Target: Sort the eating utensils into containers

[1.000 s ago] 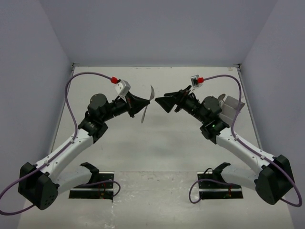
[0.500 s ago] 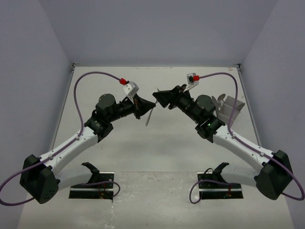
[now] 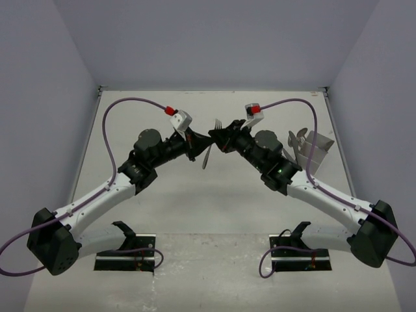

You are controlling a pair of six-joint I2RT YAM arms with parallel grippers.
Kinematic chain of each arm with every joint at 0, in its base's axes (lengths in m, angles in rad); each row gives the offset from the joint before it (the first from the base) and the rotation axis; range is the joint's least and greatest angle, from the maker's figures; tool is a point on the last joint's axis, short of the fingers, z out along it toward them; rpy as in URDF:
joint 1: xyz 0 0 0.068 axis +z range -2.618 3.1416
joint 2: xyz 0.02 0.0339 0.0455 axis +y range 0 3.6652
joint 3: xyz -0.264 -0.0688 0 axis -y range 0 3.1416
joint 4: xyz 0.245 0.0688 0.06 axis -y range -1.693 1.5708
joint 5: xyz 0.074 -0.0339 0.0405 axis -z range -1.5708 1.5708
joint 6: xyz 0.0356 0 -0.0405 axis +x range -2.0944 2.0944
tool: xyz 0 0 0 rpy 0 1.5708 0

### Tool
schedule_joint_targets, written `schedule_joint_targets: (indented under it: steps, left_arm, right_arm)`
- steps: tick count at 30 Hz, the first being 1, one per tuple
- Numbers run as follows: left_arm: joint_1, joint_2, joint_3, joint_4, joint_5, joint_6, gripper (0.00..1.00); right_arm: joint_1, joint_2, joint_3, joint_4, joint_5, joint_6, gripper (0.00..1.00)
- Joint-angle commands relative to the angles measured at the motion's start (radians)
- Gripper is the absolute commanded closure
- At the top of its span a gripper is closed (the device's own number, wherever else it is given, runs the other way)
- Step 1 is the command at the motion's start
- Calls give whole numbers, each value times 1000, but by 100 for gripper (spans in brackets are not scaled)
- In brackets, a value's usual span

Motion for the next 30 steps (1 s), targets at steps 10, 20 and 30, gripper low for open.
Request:
schedule_joint_targets:
  steps: [10, 20, 30]
  left_arm:
    - [-13, -29, 58, 41, -37, 13, 0]
    - [-11, -153, -15, -264, -491, 41, 0]
    - [134, -133, -106, -310, -600, -131, 0]
  right_arm:
    - [16, -52, 57, -75, 198, -127, 100]
    - [-452, -382, -186, -93, 215, -517, 100]
    - [-942, -436, -369, 18, 88, -572, 100]
